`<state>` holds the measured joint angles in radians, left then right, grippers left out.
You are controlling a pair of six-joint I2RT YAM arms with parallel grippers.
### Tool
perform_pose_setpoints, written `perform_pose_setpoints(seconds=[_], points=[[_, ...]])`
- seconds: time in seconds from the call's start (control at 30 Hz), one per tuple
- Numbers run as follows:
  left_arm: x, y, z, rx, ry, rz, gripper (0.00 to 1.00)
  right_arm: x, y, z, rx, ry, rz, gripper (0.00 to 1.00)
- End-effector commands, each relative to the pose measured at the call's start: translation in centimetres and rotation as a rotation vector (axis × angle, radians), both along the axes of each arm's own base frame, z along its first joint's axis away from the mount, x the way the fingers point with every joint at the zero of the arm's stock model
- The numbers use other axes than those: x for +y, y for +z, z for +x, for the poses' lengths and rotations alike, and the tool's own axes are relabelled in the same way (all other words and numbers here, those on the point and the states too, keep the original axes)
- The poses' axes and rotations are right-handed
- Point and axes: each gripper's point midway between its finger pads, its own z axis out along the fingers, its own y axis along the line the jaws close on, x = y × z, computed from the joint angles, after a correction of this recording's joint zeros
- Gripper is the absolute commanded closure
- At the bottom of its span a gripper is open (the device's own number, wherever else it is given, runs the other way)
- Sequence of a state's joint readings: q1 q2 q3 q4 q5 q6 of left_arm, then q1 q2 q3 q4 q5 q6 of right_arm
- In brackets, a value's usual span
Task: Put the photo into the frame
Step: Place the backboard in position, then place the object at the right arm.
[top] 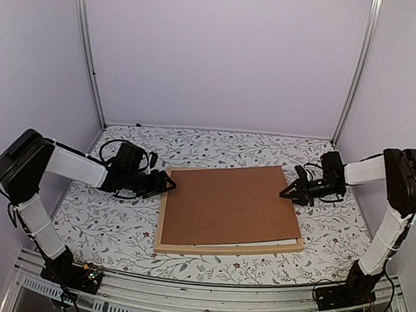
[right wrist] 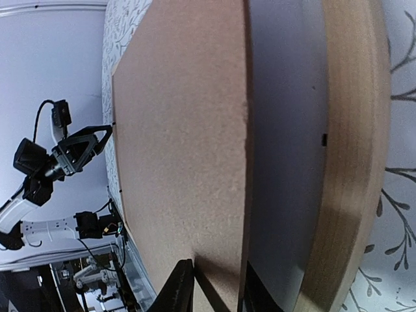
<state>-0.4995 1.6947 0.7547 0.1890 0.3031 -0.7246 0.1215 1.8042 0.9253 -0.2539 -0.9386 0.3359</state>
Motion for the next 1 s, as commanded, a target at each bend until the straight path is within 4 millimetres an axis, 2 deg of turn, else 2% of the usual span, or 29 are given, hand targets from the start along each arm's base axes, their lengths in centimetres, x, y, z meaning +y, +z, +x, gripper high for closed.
perform_pose_setpoints(seconds=[0.0,0.43,0.6,0.97], points=[[-2.5,-0.7,-1.7,0.033,-0.079,-0.036,0.34,0.3,-0.3,0.2,-0.051,-0.009,-0.058,0.74],[-2.6,-0.8,-1.6,0.031,-0.08,-0.021,0.34,-0.3,-0.3,0.7,-0.071,-0.02,-0.19,0.52],[-2.5,-0.9,-1.7,0.031,-0.077,-0.009,0.34,-0.4,-0.1,0.9,-0.078,-0.02,-0.271,0.31],[-1.8,-0.9,-1.3,0.013,-0.06,0.038,0.34,-0.5,1.1,1.4,-0.103,-0.03,-0.363,0.28]])
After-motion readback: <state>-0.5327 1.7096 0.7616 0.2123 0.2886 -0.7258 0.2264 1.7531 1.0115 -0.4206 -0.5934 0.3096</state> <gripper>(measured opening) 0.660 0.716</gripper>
